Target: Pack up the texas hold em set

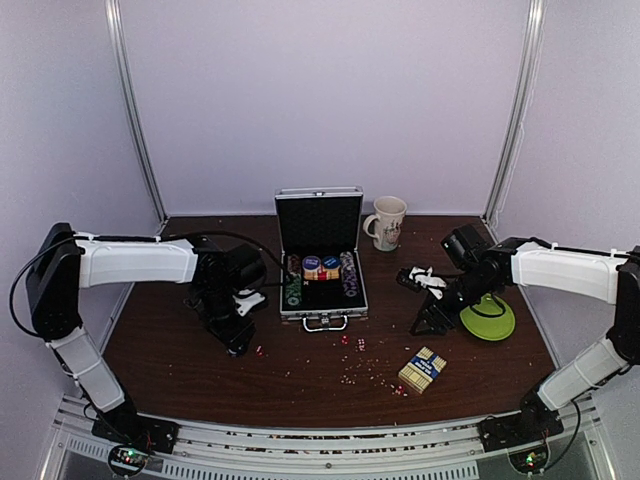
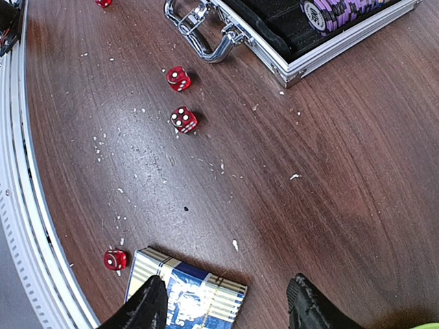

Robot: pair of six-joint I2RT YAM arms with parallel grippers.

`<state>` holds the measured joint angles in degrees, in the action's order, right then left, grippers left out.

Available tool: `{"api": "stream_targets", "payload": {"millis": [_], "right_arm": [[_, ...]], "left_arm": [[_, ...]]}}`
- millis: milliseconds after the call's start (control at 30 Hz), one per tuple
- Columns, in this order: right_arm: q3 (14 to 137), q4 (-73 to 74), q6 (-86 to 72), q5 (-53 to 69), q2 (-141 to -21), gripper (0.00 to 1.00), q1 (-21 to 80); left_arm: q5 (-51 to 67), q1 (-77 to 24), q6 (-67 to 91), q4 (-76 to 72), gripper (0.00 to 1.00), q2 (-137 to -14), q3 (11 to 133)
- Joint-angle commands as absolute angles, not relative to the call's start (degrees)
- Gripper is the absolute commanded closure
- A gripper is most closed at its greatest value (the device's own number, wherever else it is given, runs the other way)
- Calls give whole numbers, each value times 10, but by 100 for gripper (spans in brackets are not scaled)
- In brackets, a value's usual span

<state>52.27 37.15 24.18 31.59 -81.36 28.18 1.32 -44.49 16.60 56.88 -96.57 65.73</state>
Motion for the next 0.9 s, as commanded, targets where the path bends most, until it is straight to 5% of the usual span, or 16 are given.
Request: {"api": "stream_targets", "payload": {"millis": [0, 867], "right_arm": [[535, 379, 250, 320, -809, 40, 279], [535, 382, 250, 321, -818, 40, 279]], "left_arm": [[25, -434, 174, 547, 47, -991, 659], [8, -403, 170, 514, 56, -1060, 650]]}}
